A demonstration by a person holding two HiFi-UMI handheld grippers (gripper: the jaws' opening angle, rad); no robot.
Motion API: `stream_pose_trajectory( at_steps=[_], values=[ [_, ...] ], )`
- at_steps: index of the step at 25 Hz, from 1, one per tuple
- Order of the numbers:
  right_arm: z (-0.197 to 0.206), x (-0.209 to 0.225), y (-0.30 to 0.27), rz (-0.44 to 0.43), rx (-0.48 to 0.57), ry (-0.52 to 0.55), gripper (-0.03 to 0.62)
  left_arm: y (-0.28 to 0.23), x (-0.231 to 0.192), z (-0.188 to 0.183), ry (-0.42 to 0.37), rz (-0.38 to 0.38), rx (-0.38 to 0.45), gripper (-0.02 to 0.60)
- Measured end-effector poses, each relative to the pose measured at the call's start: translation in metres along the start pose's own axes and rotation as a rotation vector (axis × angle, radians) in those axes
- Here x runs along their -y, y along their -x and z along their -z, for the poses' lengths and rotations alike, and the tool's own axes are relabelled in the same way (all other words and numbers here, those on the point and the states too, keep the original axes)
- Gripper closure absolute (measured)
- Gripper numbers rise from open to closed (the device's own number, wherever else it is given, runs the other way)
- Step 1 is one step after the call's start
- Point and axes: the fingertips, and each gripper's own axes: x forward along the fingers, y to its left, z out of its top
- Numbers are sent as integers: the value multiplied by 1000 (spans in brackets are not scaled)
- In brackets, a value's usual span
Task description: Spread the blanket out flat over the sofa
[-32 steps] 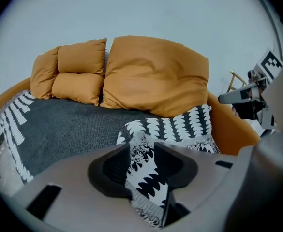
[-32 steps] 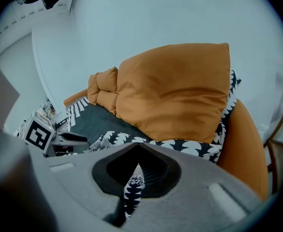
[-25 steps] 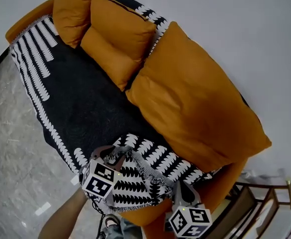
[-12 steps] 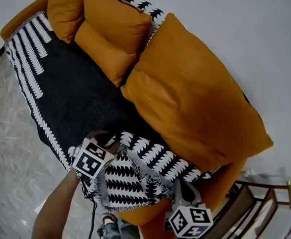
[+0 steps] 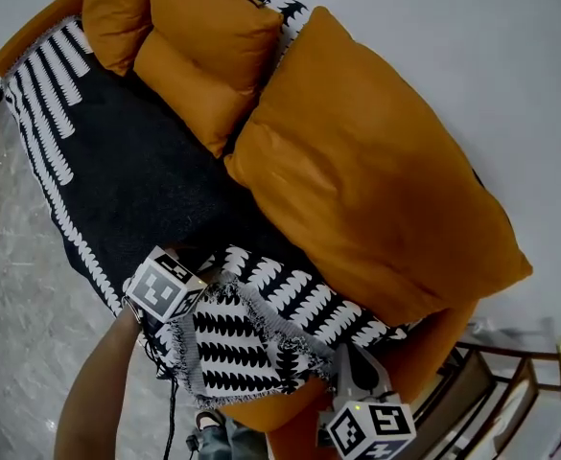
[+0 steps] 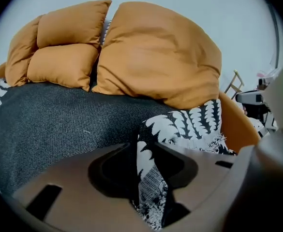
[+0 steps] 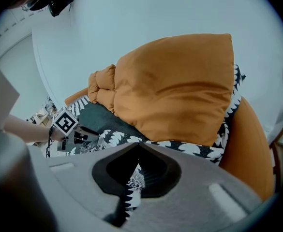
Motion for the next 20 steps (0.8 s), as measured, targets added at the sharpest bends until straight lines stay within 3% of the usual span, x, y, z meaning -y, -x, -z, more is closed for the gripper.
stream_pose_trajectory(
  at_steps=[8, 20],
  values=[
    [2, 4, -3, 0, 1, -46, 589, -13, 1, 4, -25, -16, -40, 430],
    [5, 15, 11, 28, 24, -62, 589, -20, 5, 12, -64, -71, -108, 522]
  ],
)
